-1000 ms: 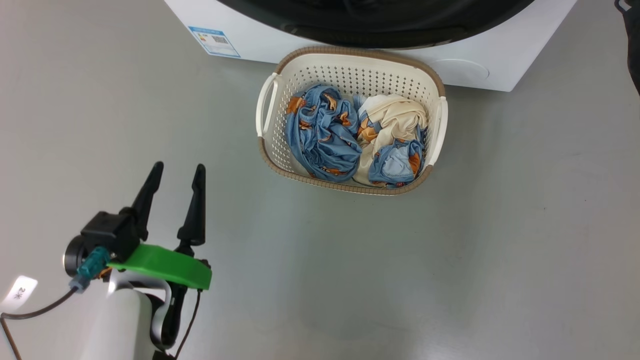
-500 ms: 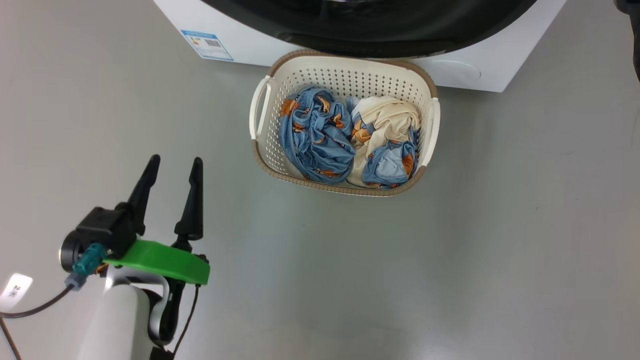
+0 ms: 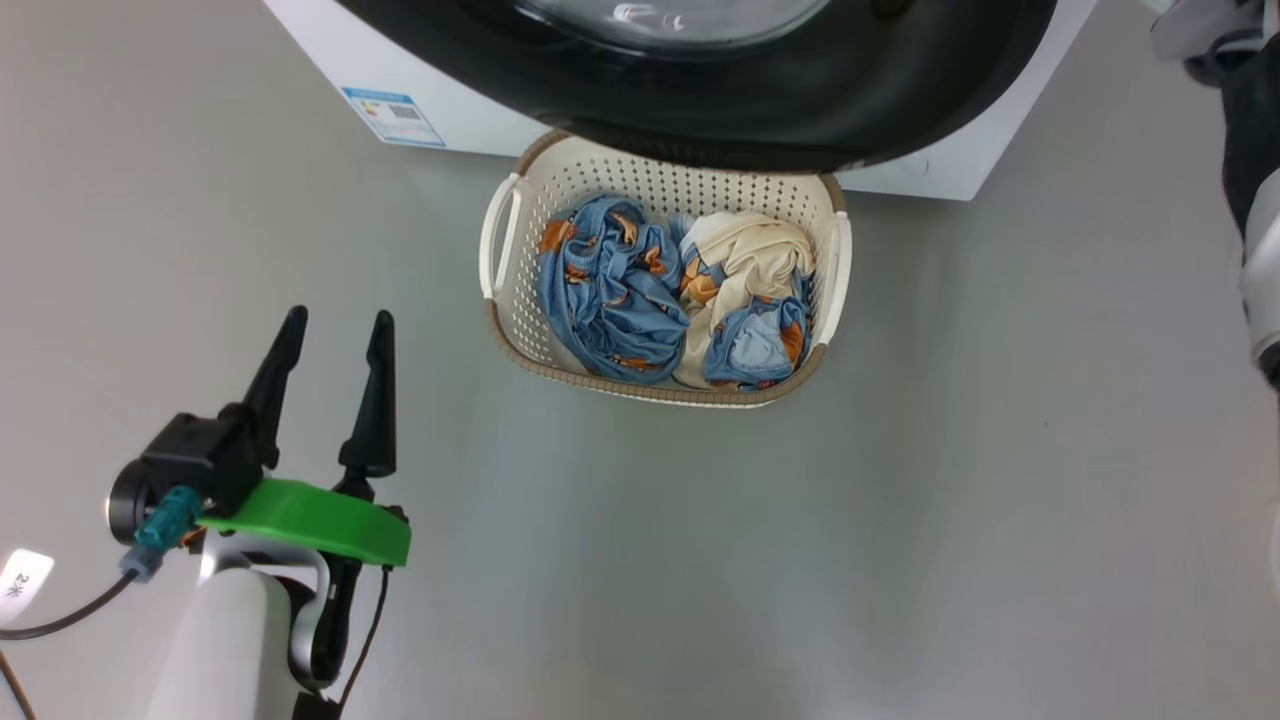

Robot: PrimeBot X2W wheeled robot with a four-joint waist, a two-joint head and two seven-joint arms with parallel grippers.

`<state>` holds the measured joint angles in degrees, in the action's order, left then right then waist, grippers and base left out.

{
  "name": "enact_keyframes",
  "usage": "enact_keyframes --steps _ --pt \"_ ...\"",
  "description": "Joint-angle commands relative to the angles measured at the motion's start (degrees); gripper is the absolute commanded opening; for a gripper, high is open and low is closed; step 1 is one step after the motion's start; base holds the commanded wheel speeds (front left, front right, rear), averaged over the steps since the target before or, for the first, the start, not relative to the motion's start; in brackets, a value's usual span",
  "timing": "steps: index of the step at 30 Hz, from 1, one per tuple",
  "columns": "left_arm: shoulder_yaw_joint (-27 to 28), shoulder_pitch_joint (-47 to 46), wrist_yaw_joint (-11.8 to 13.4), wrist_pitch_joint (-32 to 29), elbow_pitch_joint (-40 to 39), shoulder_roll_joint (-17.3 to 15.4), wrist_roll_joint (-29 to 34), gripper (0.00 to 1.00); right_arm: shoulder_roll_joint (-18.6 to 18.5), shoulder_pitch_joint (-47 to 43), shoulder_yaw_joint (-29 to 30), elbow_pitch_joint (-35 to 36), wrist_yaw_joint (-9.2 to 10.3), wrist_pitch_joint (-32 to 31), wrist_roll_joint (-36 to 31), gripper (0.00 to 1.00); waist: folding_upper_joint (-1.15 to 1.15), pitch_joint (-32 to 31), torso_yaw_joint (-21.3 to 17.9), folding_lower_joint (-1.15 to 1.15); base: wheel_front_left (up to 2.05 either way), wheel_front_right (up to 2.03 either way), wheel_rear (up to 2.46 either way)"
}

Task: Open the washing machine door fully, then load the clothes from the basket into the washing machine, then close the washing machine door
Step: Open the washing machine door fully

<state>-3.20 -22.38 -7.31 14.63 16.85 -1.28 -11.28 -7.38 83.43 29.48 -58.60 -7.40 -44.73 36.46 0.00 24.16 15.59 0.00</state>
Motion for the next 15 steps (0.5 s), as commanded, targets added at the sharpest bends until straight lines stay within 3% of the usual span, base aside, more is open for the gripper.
enact_keyframes --steps 1,8,15 --pt "2.23 -0.35 0.18 0.37 -1.47 -1.6 0.84 1.0 3.61 -1.49 -1.81 2.54 -0.09 -2.36 1.45 0.0 0.0 -0.65 -0.41 0.0 0.0 0.0 0.0" --pt "2.99 0.34 0.06 0.37 -1.49 -1.6 1.94 1.0 4.42 -8.69 -5.84 10.42 -0.09 -8.86 7.02 0.0 0.0 -2.67 -1.59 0.0 0.0 0.0 0.0" --pt "3.28 0.58 -0.04 0.37 -1.3 -1.6 2.54 1.0 4.48 -14.62 -13.71 15.71 -0.09 -12.51 15.51 0.0 0.0 -3.96 -2.13 0.0 0.0 0.0 0.0"
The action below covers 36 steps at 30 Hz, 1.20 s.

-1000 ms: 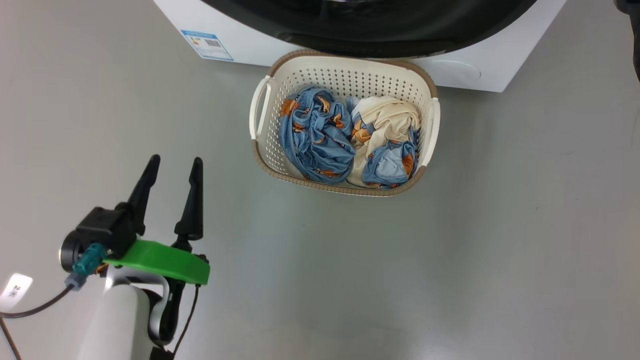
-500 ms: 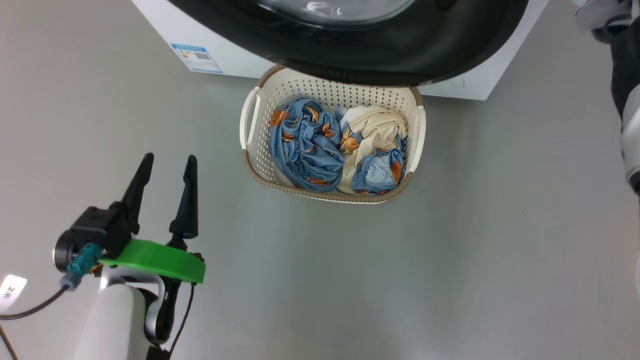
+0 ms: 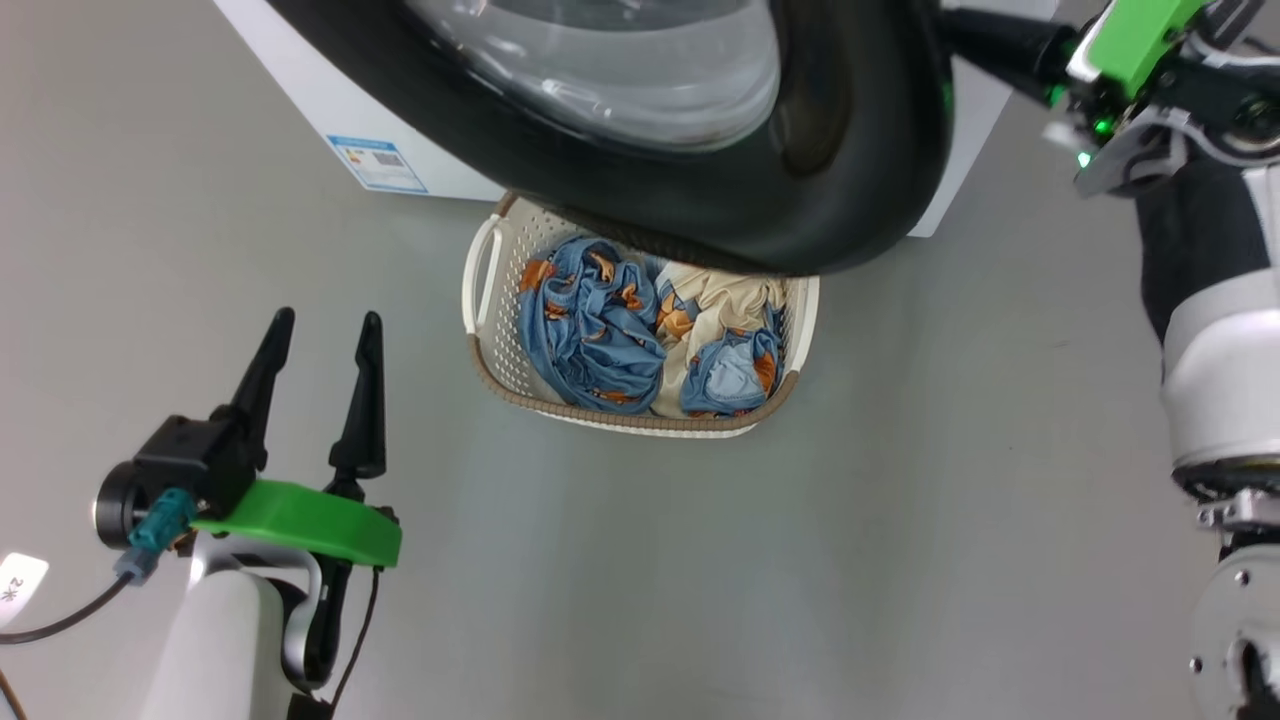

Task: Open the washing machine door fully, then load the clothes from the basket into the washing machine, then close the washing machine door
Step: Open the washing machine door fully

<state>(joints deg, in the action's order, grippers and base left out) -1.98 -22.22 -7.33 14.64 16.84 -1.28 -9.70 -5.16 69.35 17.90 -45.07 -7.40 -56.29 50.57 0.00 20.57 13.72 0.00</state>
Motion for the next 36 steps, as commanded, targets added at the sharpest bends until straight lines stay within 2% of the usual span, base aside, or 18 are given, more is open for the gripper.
enact_keyframes --steps 1,17,24,36 --pt "2.09 0.52 -0.03 0.36 -1.31 -1.6 1.03 1.0 2.26 -1.38 -3.31 2.89 -0.09 -1.12 2.55 0.0 0.0 -0.58 -0.33 0.0 0.0 0.0 0.0" --pt "2.41 2.78 -0.13 0.36 -0.94 -1.6 2.34 1.0 2.27 -13.72 -21.5 13.35 -0.09 -2.13 17.02 0.0 0.0 -5.07 -1.26 0.0 0.0 0.0 0.0" --pt "2.06 3.4 -0.14 0.36 -0.84 -1.6 2.37 1.0 2.28 -17.5 -30.1 15.9 -0.09 1.22 24.27 0.0 0.0 -6.38 -1.6 0.0 0.0 0.0 0.0" --pt "1.95 3.86 -0.15 0.36 -0.99 -1.7 2.08 1.0 2.28 -19.81 -42.4 16.54 -0.09 8.99 32.62 0.0 0.0 -7.07 -1.62 0.0 0.0 0.0 0.0"
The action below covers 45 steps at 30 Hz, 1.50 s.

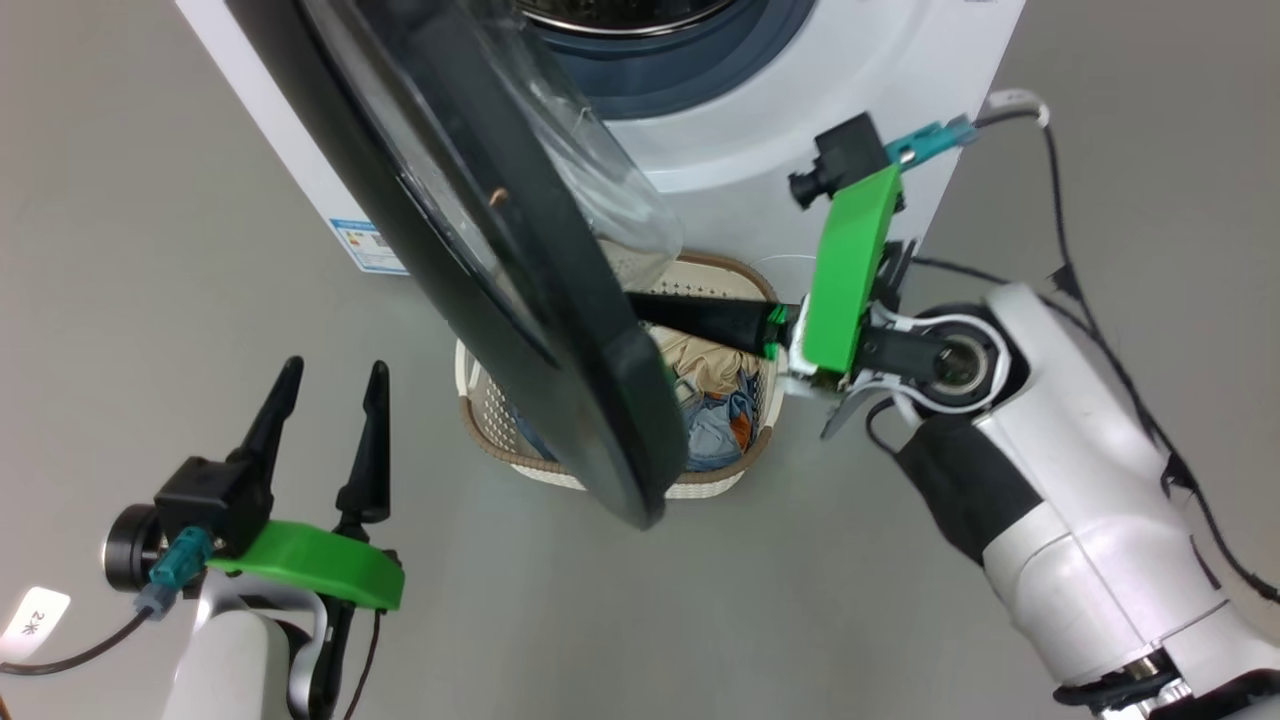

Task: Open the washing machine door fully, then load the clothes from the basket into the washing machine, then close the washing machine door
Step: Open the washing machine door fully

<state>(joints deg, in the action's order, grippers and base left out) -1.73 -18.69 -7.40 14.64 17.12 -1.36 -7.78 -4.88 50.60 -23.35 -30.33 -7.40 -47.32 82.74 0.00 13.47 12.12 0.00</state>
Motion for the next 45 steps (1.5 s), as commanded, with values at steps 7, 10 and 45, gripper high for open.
enact_keyframes --steps 7,10,45 --pt "1.72 0.39 -0.08 0.36 -1.26 -1.61 0.05 1.0 2.0 -1.16 -5.74 1.1 -0.09 3.23 3.77 0.0 0.0 -0.05 -0.39 0.0 0.0 0.0 0.0" --pt "1.72 0.46 -0.08 0.36 -1.32 -1.6 0.06 1.0 2.0 -1.23 -6.9 0.61 -0.09 4.11 4.66 0.0 0.0 -0.18 -0.62 0.0 0.0 0.0 0.0" --pt "3.67 1.49 -0.09 0.36 -1.87 -2.07 0.33 1.0 -2.52 -3.37 -6.29 4.06 -0.09 18.24 3.3 0.18 0.0 -2.83 -3.6 0.0 0.0 0.0 0.0"
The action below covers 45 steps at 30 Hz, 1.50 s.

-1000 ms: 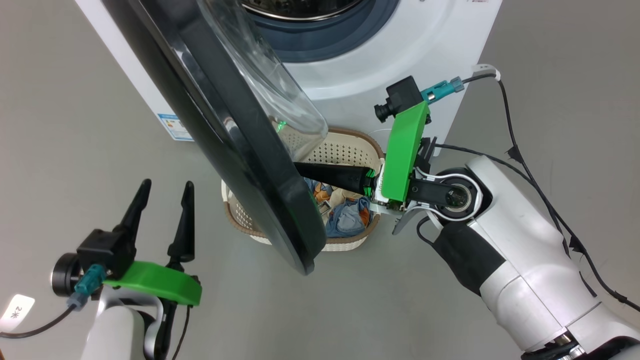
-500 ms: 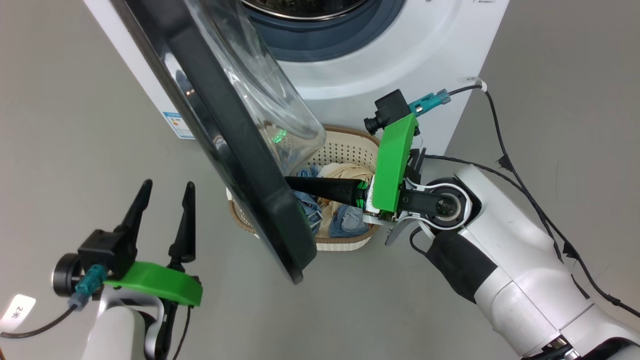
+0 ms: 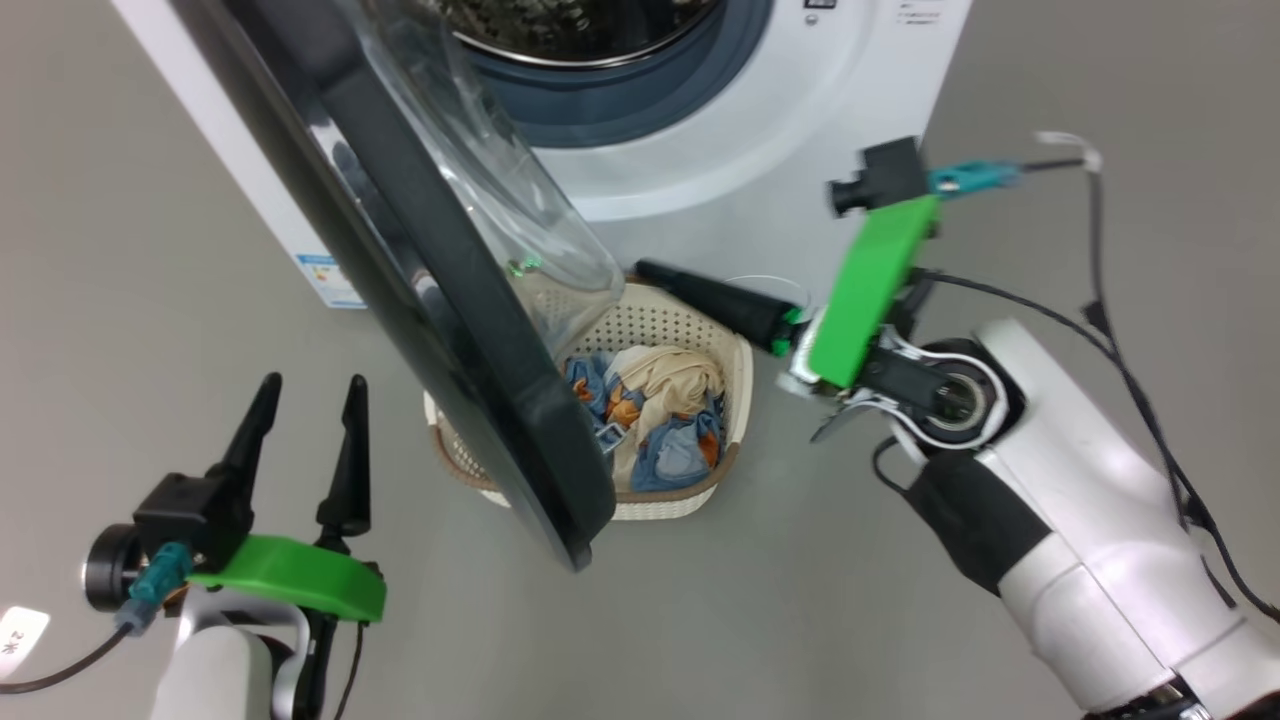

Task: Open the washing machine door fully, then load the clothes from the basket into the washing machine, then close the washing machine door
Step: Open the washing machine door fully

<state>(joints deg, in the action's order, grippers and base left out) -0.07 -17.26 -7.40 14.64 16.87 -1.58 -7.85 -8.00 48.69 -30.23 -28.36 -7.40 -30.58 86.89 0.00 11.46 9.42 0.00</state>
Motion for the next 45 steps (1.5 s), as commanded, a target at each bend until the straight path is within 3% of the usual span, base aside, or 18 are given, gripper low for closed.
enact_keyframes --steps 1,2,3,12,23,29,36,45 --pt "2.22 0.2 -0.09 0.36 -1.67 -1.94 0.39 1.0 0.27 -1.93 1.7 2.58 -0.09 3.78 -1.43 0.34 0.0 -1.13 -1.31 0.0 0.0 0.0 0.0" --pt "2.51 0.4 -0.09 0.36 -1.71 -2.09 0.41 1.0 0.04 -2.3 2.88 2.76 -0.09 6.34 -2.18 0.49 0.0 -1.42 -1.8 0.0 0.0 0.0 0.0" --pt "2.82 0.58 -0.09 0.36 -1.79 -2.23 0.46 1.0 -0.25 -2.51 3.47 3.26 -0.09 8.14 -3.13 1.0 0.0 -1.59 -2.31 0.0 0.0 0.0 0.0" --pt "3.3 1.69 -0.09 0.36 -2.02 -2.91 0.83 1.0 -4.14 -6.97 6.62 8.14 -0.09 23.09 -13.89 1.0 0.0 -3.35 -5.07 0.0 0.0 0.0 0.0" --pt "4.09 3.92 -0.09 0.36 -2.49 -2.84 1.18 1.0 -9.05 -17.0 9.12 11.16 -0.09 43.16 -35.31 1.0 0.0 -5.86 -7.1 0.0 0.0 0.0 0.0" --pt "5.13 5.69 -0.09 0.36 -3.1 -2.67 1.05 1.0 -8.06 -24.03 15.77 11.13 -0.09 45.48 -47.27 1.0 0.0 -6.62 -7.82 0.0 0.0 0.0 0.0" --pt "6.61 8.79 -0.07 0.36 -4.42 -2.26 1.08 1.0 -2.47 -33.71 26.84 16.58 -0.09 45.56 -59.12 1.0 0.0 -7.69 -9.04 0.0 0.0 0.0 0.0" --pt "7.0 13.34 1.07 0.36 -6.98 -1.64 0.8 1.0 -0.86 -40.94 30.68 19.17 -0.09 45.57 -68.21 1.0 0.0 -9.0 -10.09 0.0 0.0 0.0 0.0"
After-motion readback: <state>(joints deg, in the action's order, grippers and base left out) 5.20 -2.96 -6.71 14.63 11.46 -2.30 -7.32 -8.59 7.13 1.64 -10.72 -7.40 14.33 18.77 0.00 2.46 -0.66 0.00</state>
